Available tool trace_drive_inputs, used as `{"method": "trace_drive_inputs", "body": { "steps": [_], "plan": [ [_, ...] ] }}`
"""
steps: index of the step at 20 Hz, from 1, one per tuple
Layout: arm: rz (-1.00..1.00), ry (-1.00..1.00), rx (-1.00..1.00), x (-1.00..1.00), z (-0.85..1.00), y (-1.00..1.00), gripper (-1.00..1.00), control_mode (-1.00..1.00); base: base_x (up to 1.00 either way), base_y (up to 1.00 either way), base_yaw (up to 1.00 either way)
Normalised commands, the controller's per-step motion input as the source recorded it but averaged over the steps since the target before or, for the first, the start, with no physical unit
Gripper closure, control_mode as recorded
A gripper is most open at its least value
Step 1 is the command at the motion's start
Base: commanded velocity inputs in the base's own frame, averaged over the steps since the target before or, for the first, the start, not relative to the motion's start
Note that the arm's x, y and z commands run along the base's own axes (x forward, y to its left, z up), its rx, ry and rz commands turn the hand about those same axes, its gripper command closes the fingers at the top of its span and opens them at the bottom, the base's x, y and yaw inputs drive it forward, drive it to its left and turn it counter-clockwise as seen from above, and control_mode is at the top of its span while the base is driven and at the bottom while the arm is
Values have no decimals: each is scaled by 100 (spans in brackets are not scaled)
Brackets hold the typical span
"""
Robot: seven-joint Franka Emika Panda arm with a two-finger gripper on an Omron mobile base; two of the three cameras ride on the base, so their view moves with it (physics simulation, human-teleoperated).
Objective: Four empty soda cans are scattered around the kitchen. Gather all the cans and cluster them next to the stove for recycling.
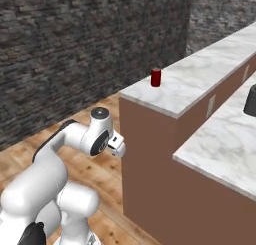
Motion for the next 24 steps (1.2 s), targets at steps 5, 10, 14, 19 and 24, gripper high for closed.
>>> {"method": "trace_drive_inputs", "body": {
  "steps": [5, 10, 14, 19, 24],
  "plan": [
    [0, 0, 0, 0, 0, 0, -100, 100, 14, 50, -28],
    [0, 0, 0, 0, 0, 0, -100, 100, 40, 25, -17],
    [0, 0, 0, 0, 0, 0, -100, 100, 49, 2, -6],
    [0, 0, 0, 0, 0, 0, -100, 100, 42, 0, -5],
    [0, 0, 0, 0, 0, 0, -100, 100, 32, 8, -2]
  ]
}}
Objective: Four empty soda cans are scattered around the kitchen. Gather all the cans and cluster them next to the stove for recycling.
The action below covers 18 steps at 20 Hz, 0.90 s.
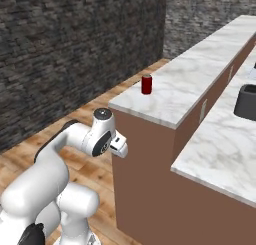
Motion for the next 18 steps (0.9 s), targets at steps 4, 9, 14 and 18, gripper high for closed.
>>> {"method": "trace_drive_inputs", "body": {
  "steps": [4, 9, 14, 18],
  "plan": [
    [0, 0, 0, 0, 0, 0, -100, 100, 32, 5, -2],
    [0, 0, 0, 0, 0, 0, -100, 100, 39, 0, -3],
    [0, 0, 0, 0, 0, 0, -100, 100, 39, 0, -4],
    [0, 0, 0, 0, 0, 0, -100, 100, 39, 1, -4]
  ]
}}
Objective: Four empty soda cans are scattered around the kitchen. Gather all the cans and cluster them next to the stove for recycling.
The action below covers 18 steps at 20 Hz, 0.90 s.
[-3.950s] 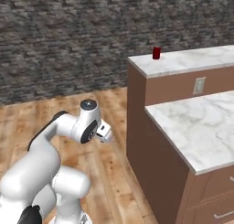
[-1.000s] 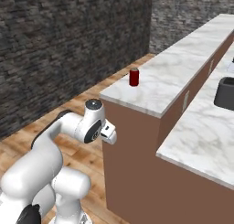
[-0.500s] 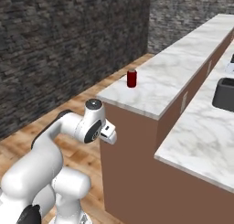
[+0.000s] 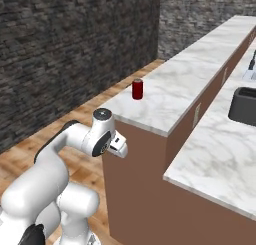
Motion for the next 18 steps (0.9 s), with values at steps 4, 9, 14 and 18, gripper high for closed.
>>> {"method": "trace_drive_inputs", "body": {
  "steps": [4, 9, 14, 18],
  "plan": [
    [0, 0, 0, 0, 0, 0, -100, 100, 36, 3, -4],
    [0, 0, 0, 0, 0, 0, -100, 100, 9, 21, -1],
    [0, 0, 0, 0, 0, 0, -100, 100, 4, 17, 0],
    [0, 0, 0, 0, 0, 0, -100, 100, 20, 4, 0]
  ]
}}
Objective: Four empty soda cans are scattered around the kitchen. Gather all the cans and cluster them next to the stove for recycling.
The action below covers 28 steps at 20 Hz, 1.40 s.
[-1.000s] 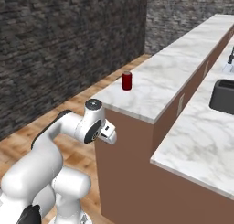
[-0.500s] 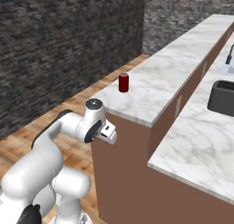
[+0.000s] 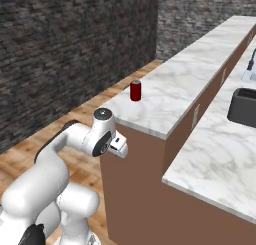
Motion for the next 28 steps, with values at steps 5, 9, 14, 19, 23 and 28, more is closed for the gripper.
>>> {"method": "trace_drive_inputs", "body": {
  "steps": [5, 9, 14, 19, 23, 28],
  "plan": [
    [0, 0, 0, 0, 0, 0, -100, 100, 2, 4, 0],
    [0, 0, -1, 0, 0, 2, -100, -100, 1, 3, 0],
    [0, -8, -13, -44, 22, 14, -100, -100, 0, 0, 0],
    [2, -12, -13, -65, 26, 25, -100, -100, 0, 0, 0],
    [3, -8, -7, -57, 22, 24, -100, -100, 0, 0, 0],
    [2, -7, -8, -45, 45, 12, -100, -100, 0, 0, 0]
  ]
}}
